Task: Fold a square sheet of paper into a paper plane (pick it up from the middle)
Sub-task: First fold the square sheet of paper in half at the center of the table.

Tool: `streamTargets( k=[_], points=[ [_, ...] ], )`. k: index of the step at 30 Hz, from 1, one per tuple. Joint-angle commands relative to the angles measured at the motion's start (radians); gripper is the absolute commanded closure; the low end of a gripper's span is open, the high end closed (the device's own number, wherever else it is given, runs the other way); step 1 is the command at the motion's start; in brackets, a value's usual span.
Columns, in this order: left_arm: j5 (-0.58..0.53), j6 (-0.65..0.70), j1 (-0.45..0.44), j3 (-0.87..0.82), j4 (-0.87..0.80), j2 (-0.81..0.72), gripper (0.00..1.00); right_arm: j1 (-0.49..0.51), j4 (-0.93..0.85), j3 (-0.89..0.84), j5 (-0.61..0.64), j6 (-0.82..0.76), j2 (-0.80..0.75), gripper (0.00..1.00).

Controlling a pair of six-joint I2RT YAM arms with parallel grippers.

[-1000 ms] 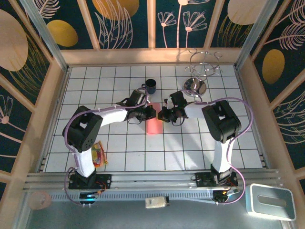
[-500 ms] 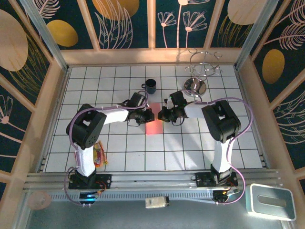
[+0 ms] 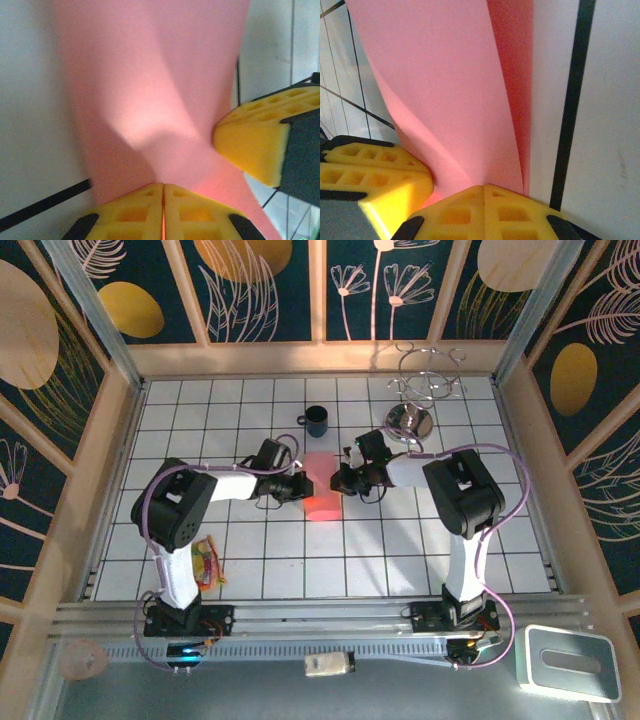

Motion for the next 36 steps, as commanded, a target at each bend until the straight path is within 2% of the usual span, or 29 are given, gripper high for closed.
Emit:
streamTargets(
  k=[1, 3, 5, 10, 12, 16, 24, 28, 36],
  points=[
    [-0.111, 0.081, 0.048, -0.015, -0.17, -0.035, 0.91, -0.014, -0.209, -0.07, 0.269, -0.037, 0.141, 0.96],
    [-0.099, 0.09, 0.052, -0.001, -0.167, -0.056, 0.9, -0.014, -0.208, -0.07, 0.269, -0.037, 0.139, 0.96],
    [-0.031, 0.056, 0.052, -0.002, -0.097, -0.069, 0.9, -0.013, -0.207, -0.074, 0.269, -0.035, 0.135, 0.96],
    [0.168, -0.16, 0.051, -0.053, 0.257, -0.049, 0.9, -0.012, -0.2, -0.081, 0.269, -0.031, 0.135, 0.96],
    [0.188, -0.227, 0.051, -0.068, 0.35, -0.022, 0.9, -0.012, -0.197, -0.084, 0.266, -0.029, 0.135, 0.96],
    [0.181, -0.257, 0.051, -0.068, 0.384, 0.019, 0.9, -0.013, -0.194, -0.088, 0.268, -0.028, 0.135, 0.96],
    [0.108, -0.158, 0.05, -0.001, 0.18, 0.078, 0.89, -0.014, -0.196, -0.088, 0.272, -0.026, 0.139, 0.96],
    [-0.013, -0.066, 0.05, 0.085, -0.012, 0.106, 0.89, -0.014, -0.197, -0.089, 0.277, -0.026, 0.143, 0.96],
    [-0.103, -0.002, 0.053, 0.213, -0.147, 0.181, 0.89, -0.02, -0.202, -0.098, 0.295, -0.028, 0.143, 0.96]
  ],
)
